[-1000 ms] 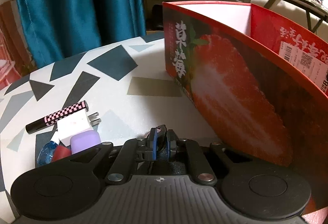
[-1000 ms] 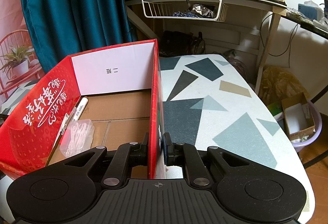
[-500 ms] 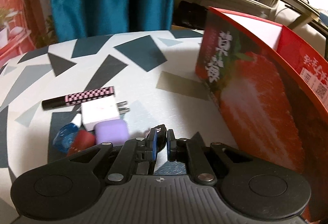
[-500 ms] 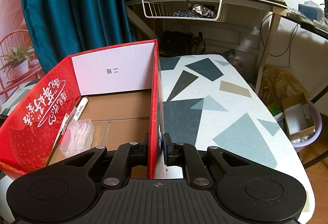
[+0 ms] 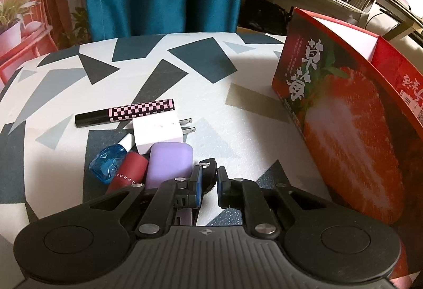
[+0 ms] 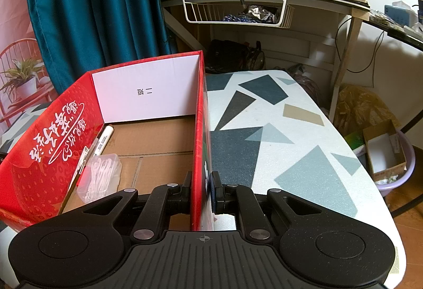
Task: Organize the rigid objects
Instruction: 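Lift the black key off the table with the left gripper, then carry the key with the left gripper into the red box and release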
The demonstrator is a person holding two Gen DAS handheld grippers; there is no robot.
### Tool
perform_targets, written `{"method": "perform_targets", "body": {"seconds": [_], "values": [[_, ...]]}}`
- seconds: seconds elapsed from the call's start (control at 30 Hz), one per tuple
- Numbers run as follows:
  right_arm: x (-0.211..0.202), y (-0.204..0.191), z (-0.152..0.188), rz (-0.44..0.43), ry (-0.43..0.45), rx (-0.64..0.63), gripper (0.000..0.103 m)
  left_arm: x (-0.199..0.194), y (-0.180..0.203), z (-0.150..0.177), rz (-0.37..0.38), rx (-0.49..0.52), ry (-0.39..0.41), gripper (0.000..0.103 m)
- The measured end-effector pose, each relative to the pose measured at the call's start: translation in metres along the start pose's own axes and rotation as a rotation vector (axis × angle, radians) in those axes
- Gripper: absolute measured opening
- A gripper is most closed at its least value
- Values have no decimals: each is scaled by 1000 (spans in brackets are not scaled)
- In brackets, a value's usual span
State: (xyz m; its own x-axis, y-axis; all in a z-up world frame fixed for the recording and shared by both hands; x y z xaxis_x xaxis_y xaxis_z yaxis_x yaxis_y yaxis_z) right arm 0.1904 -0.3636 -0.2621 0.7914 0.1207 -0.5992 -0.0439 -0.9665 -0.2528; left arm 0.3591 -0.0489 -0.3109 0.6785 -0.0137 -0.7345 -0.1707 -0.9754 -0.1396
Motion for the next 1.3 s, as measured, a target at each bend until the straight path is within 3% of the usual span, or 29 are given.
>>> {"method": "perform_targets", "body": {"seconds": [0.1,0.23,0.77,0.9,1.13,1.3], "values": [[0,0,0,0,0,0,11,2,5,2,-12,36,0,18],[0,0,0,0,0,-1,11,0,10,3,-32,85,40,11],[0,0,0,1,-1,-1,11,-30,19,-16,81,4,110,9],[0,0,0,1,-1,-2,11,-43,25,-33,134,-2,140,9],[0,1,1,1,-2,-2,11,-81,49,-72,305,15,255,9],[0,1,1,1,-4,-4,10,-89,80,-85,413,64,285,9]]}}
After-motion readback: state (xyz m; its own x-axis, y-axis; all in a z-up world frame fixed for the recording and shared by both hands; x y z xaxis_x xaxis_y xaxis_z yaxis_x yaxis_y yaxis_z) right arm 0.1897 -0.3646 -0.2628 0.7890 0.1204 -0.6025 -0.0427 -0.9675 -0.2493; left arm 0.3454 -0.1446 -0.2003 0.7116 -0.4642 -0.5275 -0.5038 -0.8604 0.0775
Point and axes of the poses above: each gripper's, at about its wrist camera, not at the fingertips, and x roughly the way its jaws point, y to its right, z to its underside, the point moved 5 cm from there along x, roughly the way its jaws point, and after that the axes turned 14 degrees about -z, right-handed, at the moved point
